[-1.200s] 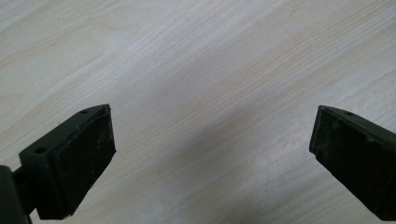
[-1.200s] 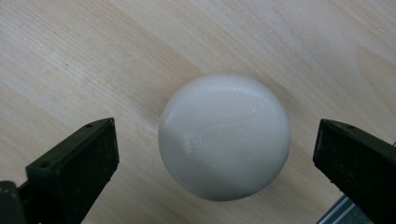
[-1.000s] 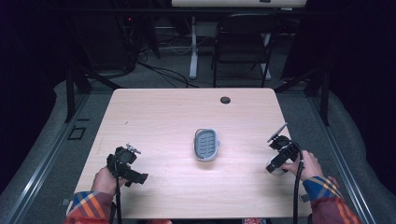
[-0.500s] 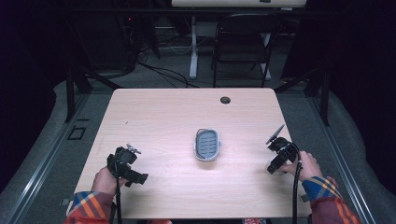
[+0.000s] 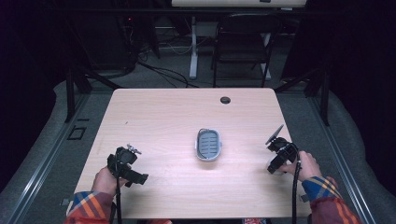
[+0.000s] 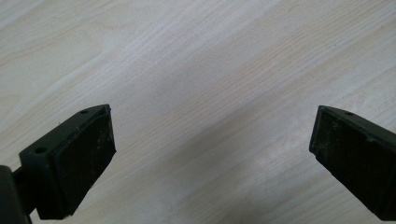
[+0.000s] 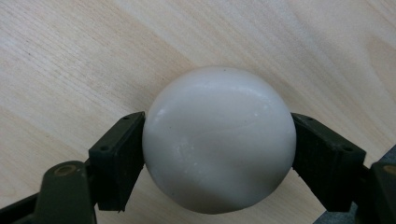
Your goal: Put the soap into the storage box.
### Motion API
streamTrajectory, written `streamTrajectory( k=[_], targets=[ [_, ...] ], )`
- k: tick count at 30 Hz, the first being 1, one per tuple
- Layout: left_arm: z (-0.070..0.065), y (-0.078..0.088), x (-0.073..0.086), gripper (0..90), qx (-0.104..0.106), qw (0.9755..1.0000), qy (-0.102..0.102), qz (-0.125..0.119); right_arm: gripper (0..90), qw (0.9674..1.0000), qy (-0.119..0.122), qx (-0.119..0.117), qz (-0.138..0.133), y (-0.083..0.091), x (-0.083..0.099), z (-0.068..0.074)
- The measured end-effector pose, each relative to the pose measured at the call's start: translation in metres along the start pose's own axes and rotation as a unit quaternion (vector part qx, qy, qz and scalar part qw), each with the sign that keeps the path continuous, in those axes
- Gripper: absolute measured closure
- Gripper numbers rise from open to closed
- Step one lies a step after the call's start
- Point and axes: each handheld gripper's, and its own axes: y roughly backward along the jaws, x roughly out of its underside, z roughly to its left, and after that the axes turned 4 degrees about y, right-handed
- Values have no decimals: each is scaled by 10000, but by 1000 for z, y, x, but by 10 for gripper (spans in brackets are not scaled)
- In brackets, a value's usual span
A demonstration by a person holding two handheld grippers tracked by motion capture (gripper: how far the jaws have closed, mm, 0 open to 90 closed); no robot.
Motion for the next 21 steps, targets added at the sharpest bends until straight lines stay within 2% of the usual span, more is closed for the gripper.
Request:
streamTrajectory(
  k=[4, 5, 6, 7, 14, 15, 16, 19, 20, 21],
  targets=[
    [0, 0, 0, 0, -1, 10000, -7, 8, 225, 10000, 3, 9, 11, 0, 0, 0],
    [0, 0, 0, 0, 0, 10000, -6, 8, 225, 9999, -98, -11, -135, -2, 1, 2],
    [0, 0, 0, 0, 1, 10000, -6, 8, 225, 10000, 18, -14, 9, 0, -1, 0],
    [0, 0, 0, 0, 1, 10000, -7, 8, 226, 10000, 40, -6, 44, 1, -1, -1],
    [0, 0, 0, 0, 0, 10000, -9, 8, 227, 10000, 22, -73, -6, 0, -1, -1],
    [0, 0, 0, 0, 4, 10000, -10, 9, 226, 9998, -93, -124, -159, -2, 0, 1],
    [0, 0, 0, 0, 3, 10000, -8, 11, 227, 9997, -100, -143, -170, -2, 0, 2],
    [0, 0, 0, 0, -1, 10000, -10, 5, 227, 9999, 99, -80, 70, 2, -2, 0],
    [0, 0, 0, 0, 0, 10000, -10, 4, 227, 9999, -20, -99, -91, 1, 0, 1],
    [0, 0, 0, 0, 0, 10000, -10, 4, 227, 9999, -20, -99, -91, 1, 0, 1]
  ],
)
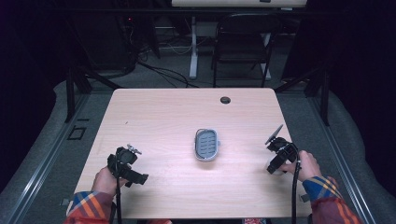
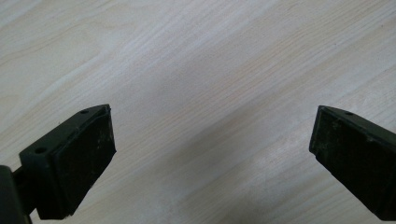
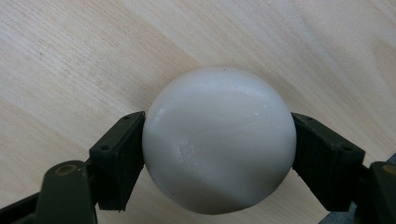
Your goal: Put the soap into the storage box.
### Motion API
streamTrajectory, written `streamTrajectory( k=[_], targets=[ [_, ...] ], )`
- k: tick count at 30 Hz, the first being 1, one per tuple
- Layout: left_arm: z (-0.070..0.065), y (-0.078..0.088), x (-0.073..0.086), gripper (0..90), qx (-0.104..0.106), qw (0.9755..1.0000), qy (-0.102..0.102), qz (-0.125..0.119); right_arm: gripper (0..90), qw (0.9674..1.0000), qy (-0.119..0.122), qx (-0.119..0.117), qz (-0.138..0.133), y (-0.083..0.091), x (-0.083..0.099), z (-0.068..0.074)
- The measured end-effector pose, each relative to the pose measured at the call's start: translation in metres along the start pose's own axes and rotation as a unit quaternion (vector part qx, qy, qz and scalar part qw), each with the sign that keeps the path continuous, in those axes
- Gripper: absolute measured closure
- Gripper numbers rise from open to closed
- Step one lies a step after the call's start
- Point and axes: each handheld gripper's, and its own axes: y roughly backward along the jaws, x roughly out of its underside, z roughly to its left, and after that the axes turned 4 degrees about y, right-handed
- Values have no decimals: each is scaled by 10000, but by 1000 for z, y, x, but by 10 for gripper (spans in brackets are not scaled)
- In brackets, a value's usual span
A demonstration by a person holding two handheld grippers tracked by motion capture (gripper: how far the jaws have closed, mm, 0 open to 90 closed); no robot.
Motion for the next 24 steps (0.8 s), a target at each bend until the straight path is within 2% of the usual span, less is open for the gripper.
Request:
streamTrajectory(
  k=[1, 2, 3, 4, 6, 8, 11, 12, 13, 14, 15, 16, 17, 24],
  targets=[
    [0, 0, 0, 0, -3, 10000, 2, 1, 227, 10000, -44, -17, -80, 0, 1, 1],
    [0, 0, 0, 0, -3, 10000, 2, 1, 227, 9999, 116, 8, 118, 4, -1, -1],
    [0, 0, 0, 0, 1, 10000, -1, -3, 227, 9998, 157, 23, 153, 5, -1, -1],
    [0, 0, 0, 0, -1, 10000, 1, -1, 227, 9999, -23, -16, -101, 1, 0, 2],
    [0, 0, 0, 0, 2, 10000, 1, 0, 227, 10000, 33, -5, -63, 3, 0, 2],
    [0, 0, 0, 0, 5, 10000, -1, 3, 227, 9998, 151, -1, 108, 6, -1, 1],
    [0, 0, 0, 0, -7, 10000, -1, 5, 227, 9999, 129, -31, 76, 6, 0, 2],
    [0, 0, 0, 0, -7, 10000, -19, 24, 227, 9995, -125, -81, -287, 2, 3, 5],
    [-1, 0, 0, 0, -14, 10000, -19, 16, 227, 10000, 54, -49, -52, 6, 1, 2],
    [-1, 0, 0, 0, -19, 10000, -35, 21, 227, 9985, 409, 32, 355, 13, -2, -2],
    [-1, 0, 0, 0, -19, 10000, -35, 21, 227, 9985, 409, 32, 355, 13, -2, -2],
    [-1, 0, 0, 0, -22, 10000, -35, 26, 227, 9993, 301, 0, 224, 13, -1, -1],
    [-1, 0, 0, 0, -23, 10000, -32, 24, 227, 9999, 41, -74, -133, 9, 2, 3],
    [-1, 0, 0, 0, -31, 10000, -33, 34, 227, 9998, 154, -106, -122, 14, 1, 7]
  ],
)
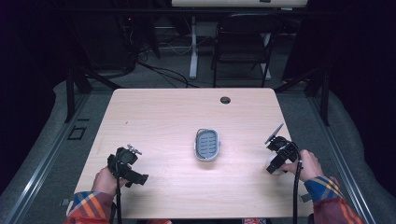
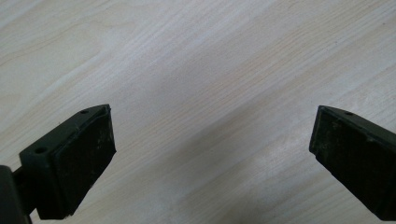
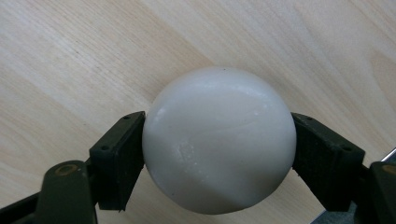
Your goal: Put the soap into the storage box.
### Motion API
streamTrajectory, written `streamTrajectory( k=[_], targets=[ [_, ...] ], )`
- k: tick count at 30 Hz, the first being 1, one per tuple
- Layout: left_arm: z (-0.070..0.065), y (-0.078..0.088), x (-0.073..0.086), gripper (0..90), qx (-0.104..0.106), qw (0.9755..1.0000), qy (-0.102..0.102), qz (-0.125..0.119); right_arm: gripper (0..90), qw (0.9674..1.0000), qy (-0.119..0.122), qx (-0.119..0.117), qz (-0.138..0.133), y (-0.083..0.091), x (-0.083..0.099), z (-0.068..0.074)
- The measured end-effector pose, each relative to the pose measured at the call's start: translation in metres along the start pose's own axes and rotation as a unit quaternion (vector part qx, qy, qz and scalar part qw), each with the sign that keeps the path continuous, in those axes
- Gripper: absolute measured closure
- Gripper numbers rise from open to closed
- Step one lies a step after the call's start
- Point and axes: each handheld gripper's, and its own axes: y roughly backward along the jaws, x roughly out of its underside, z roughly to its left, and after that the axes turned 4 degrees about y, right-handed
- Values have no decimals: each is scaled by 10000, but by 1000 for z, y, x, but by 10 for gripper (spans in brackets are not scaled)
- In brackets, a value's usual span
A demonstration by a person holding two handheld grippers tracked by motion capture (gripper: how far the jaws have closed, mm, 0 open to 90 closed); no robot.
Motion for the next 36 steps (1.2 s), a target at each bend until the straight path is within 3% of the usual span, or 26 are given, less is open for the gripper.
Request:
streamTrajectory(
  k=[1, 2, 3, 13, 14, 17, 20, 22, 24, 25, 30, 32, 33, 34, 36],
  targets=[
    [0, 0, 0, 0, 3, 10000, 0, -6, 227, 9998, 135, 32, 139, 4, -2, 1],
    [0, 0, 0, 0, 1, 10000, -3, -9, 227, 9998, 135, 32, 139, 4, -2, 1],
    [0, 0, 0, 0, -7, 10000, -8, -7, 227, 10000, 35, 60, -32, 4, -3, 3],
    [0, 0, 0, 0, 17, 10000, -16, -4, 227, 9995, 285, 0, 114, 12, -14, 7],
    [0, 0, 0, 0, 16, 10000, -9, -5, 227, 9998, 170, -9, -55, 10, -14, 9],
    [0, 0, 0, 0, 18, 10000, -12, -4, 227, 9998, 208, -32, -63, 11, -17, 10],
    [0, 0, 0, 0, 15, 10000, -11, -7, 227, 9992, 370, 4, 140, 16, -21, 9],
    [0, 0, 0, 0, 13, 10000, -9, -13, 227, 9997, 234, -36, -77, 15, -21, 11],
    [0, 0, 0, 0, 21, 10000, -12, -8, 227, 9993, 366, -22, 45, 18, -26, 11],
    [0, 0, 0, 0, 18, 10000, -12, -26, 227, 9995, 288, -49, -67, 16, -26, 12],
    [0, 0, 0, 0, 32, 10000, -21, -19, 227, 9991, 429, -45, 45, 19, -34, 14],
    [0, 0, 0, 0, 30, 10000, -19, -12, 227, 9993, 369, -72, -86, 19, -37, 16],
    [0, 0, 0, 0, 28, 10000, -19, -14, 227, 9983, 567, -46, 125, 23, -41, 15],
    [0, 0, 0, 0, 25, 10000, -21, -14, 227, 9989, 463, -90, -56, 20, -42, 18],
    [0, 0, 0, 0, 23, 10000, -30, -13, 227, 9989, 465, -79, -65, 20, -43, 18]
  ],
)
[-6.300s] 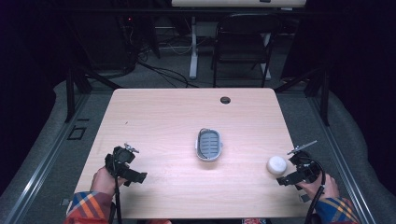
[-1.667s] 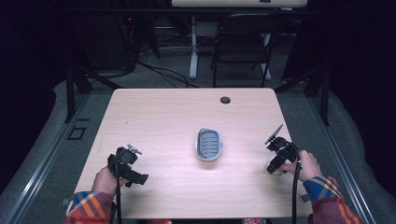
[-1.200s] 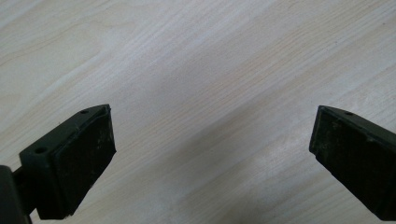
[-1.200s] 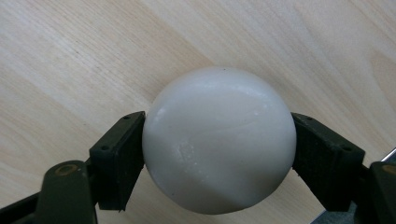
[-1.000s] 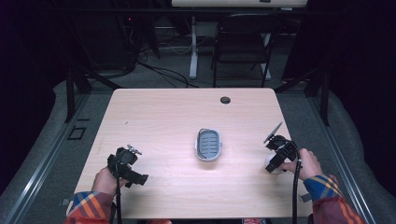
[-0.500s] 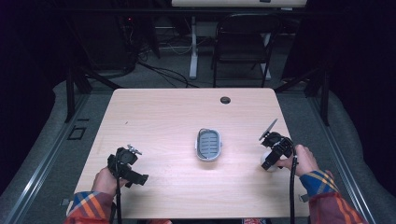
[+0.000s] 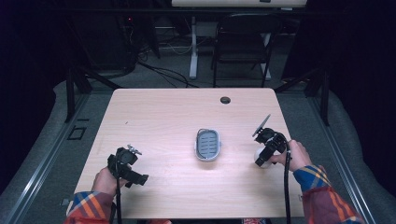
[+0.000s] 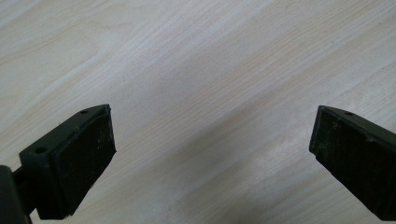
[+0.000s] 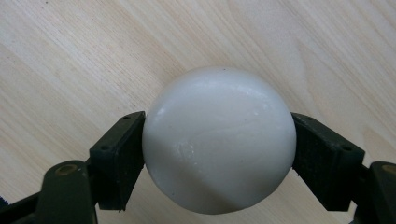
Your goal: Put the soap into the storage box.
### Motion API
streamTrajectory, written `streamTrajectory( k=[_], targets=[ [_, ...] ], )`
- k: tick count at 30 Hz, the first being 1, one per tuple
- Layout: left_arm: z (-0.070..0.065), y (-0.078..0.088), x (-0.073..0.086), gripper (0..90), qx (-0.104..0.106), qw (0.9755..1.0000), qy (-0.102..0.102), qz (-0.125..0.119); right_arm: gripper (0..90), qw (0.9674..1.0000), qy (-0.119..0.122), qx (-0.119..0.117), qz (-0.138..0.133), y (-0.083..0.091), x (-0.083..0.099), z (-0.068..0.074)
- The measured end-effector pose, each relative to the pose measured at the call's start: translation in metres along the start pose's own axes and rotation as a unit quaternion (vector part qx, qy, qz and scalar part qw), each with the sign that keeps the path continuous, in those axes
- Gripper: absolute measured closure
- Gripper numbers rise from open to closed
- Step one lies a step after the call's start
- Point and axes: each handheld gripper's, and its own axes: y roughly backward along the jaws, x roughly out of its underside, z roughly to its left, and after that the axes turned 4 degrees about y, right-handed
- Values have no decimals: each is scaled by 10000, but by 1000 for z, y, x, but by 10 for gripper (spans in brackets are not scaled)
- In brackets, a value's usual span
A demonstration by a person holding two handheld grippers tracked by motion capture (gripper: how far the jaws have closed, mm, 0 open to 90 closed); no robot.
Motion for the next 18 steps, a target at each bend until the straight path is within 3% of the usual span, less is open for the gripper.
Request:
streamTrajectory(
  k=[14, 18],
  targets=[
    [1, -1, 0, 0, 31, 10000, -12, 14, 227, 9999, 114, -22, -53, 2, -17, 5],
    [0, -1, 0, 0, 7, 10000, -10, -4, 227, 9996, 264, 4, 87, 5, -22, 5]
  ],
)
